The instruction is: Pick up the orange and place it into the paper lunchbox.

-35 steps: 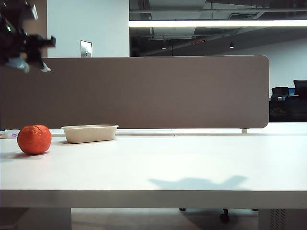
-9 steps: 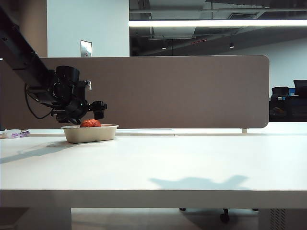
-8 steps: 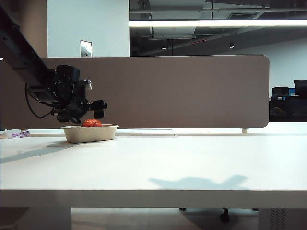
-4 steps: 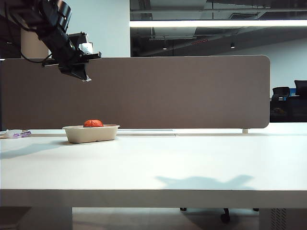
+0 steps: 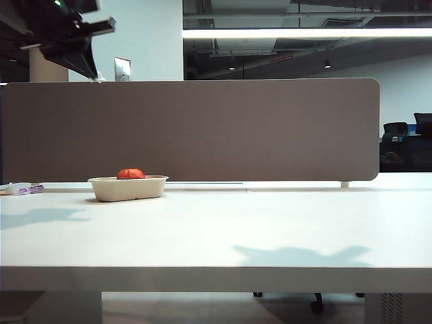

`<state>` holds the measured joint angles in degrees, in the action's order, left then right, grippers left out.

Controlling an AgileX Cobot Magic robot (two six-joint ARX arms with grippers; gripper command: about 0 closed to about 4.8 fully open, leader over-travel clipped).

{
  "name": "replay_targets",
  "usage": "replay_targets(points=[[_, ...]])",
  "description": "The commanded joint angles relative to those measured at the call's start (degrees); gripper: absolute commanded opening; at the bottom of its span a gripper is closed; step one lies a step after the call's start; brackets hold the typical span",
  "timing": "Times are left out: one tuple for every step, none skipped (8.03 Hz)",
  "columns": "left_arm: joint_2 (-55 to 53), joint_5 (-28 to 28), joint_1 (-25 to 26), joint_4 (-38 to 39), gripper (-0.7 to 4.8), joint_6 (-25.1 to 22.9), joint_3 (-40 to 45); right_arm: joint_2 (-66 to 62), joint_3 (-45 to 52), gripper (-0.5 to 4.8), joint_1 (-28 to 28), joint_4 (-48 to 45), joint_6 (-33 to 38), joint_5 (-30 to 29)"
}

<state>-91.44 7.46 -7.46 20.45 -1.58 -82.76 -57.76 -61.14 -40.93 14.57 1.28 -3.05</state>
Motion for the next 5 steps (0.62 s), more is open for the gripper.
replay_targets(points=[[27.9, 0.1, -2.2, -24.5, -0.06, 2.7, 40.7, 3.2, 2.9, -0.05, -0.1, 1.8, -4.9, 1.9], [30.9, -0.2, -2.1, -25.1, -0.06, 2.7, 44.0, 4.2, 4.3, -0.05, -0.1, 1.2, -4.9, 1.9], [33.6, -0.2, -2.1, -25.4, -0.06, 2.7, 46.7, 5.4, 6.0, -0.06, -0.1, 0.5, -4.9, 2.1], [37.6, -0.1, -2.2, -26.3, -0.06, 2.7, 50.6, 7.7, 9.4, -0.05, -0.1, -1.7, -4.9, 3.5], [64.2, 0.2, -2.1, -30.8, -0.06, 2.7, 69.4, 18.5, 25.6, -0.05, -0.5, -5.1, -2.6, 10.2]])
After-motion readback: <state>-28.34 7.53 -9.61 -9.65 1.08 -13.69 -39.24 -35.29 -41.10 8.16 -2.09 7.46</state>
